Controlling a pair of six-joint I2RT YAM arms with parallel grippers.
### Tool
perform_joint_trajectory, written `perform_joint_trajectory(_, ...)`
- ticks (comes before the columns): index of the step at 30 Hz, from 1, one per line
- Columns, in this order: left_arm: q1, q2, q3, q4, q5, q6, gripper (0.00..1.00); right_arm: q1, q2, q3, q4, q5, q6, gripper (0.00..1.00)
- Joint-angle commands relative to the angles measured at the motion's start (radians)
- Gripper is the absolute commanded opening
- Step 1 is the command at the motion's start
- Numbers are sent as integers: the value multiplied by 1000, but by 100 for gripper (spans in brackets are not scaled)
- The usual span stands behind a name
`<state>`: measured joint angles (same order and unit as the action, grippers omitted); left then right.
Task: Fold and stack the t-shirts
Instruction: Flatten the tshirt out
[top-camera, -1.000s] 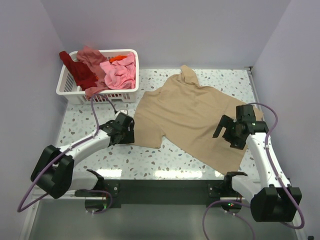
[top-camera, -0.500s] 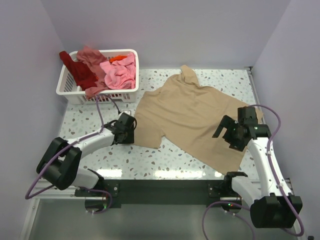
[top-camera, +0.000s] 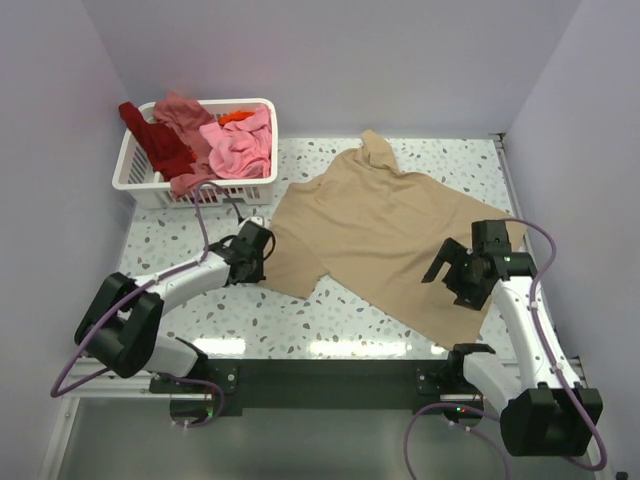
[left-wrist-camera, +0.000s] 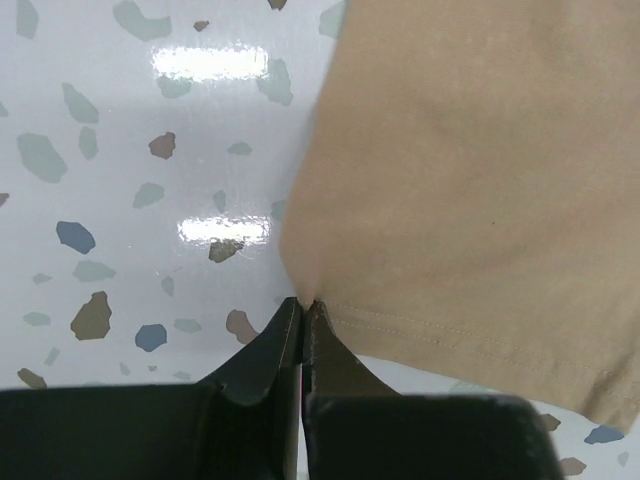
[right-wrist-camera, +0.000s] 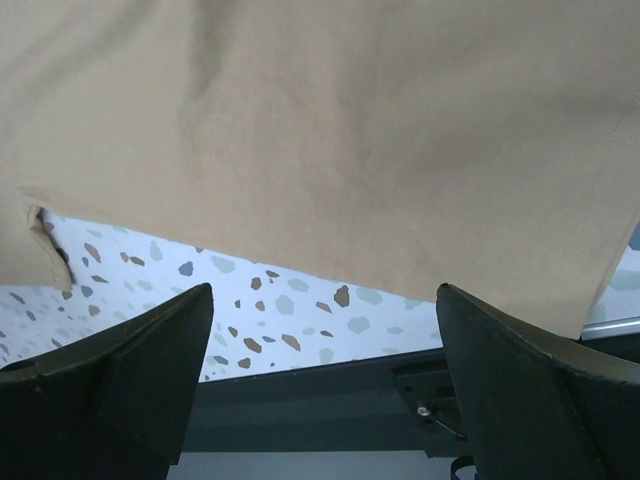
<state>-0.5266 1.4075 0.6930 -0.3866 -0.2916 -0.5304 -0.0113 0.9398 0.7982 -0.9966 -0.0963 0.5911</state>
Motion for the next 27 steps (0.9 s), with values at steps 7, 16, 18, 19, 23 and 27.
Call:
perform_joint_trajectory(7,65,-91,151,-119,-35,58,0,39,77,10,32,55,36,94)
perform_joint_trajectory(16,172,-107,168,-118,9,145,0,172,215,3,110,116,119,95)
perform_joint_trajectory(18,185,-102,168,-118,17,150,0,197,241,7,131,132,127,95)
perform_joint_trajectory(19,188,-101,165,-117,17,153,0,206,272,10,138,150,127,95)
perform_joint_trajectory(23,207,-99,174,-120,17,165,0,275,326,33,136,174,154,96)
perform_joint_trajectory(27,229,-75,181,-113,28,188,0,353,307,45,95,245,220,96)
